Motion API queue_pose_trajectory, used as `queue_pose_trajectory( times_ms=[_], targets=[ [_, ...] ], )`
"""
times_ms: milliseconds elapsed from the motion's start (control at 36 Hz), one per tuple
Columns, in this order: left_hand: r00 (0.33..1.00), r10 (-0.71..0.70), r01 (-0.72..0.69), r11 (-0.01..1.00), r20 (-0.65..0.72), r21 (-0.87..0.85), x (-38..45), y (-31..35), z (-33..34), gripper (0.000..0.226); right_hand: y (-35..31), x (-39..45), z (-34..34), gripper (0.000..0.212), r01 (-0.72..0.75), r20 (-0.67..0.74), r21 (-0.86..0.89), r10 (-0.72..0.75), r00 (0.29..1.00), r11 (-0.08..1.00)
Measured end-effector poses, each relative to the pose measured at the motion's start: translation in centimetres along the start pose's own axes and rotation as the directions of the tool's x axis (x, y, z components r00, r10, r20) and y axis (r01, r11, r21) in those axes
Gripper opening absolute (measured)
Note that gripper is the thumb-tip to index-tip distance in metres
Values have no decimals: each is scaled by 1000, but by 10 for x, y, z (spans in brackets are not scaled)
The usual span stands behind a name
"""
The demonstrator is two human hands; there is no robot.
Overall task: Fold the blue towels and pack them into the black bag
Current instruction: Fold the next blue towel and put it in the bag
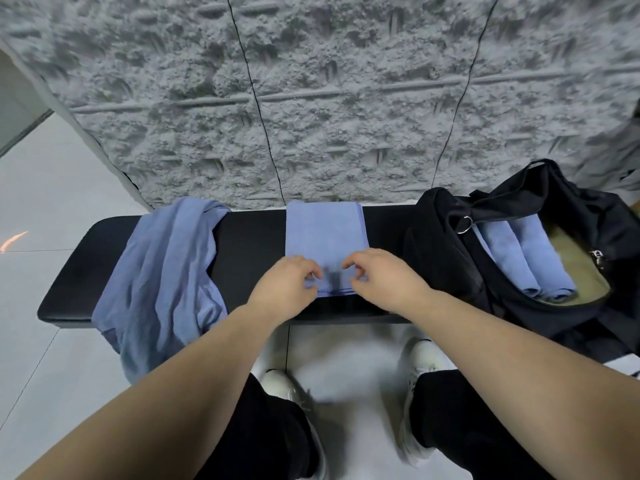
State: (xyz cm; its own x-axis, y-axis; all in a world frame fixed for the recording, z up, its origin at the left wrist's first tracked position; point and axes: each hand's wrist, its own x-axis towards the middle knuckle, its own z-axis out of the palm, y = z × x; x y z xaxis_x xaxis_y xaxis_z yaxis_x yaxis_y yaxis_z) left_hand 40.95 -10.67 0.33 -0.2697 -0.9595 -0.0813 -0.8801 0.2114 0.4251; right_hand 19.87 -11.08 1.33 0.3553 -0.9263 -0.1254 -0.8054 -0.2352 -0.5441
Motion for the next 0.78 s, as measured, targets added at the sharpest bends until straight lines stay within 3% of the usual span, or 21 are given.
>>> queue_pose_trajectory(
  times_ms=[83,222,500,639,778],
  targets=[
    [997,73,-78,986,36,146,2,9,8,22,-4,3,10,33,150,50,-128,-144,988,980],
    [990,119,-134,959,75,250,0,11,13,32,-3,5,15,36,128,140,-319,-87,986,939],
    [997,71,-80,900,37,428,-3,28,19,32,0,7,21,34,122,79,-329,-101,992,936],
    [998,21,-40,941,60,337,-10,32,18,31,1,-7,18,27,138,119,-266,-110,987,954],
    [991,-14,-9,985,130,175,-18,37,17,8,0,-24,19,35,150,166,-297,-104,981,943]
  ],
)
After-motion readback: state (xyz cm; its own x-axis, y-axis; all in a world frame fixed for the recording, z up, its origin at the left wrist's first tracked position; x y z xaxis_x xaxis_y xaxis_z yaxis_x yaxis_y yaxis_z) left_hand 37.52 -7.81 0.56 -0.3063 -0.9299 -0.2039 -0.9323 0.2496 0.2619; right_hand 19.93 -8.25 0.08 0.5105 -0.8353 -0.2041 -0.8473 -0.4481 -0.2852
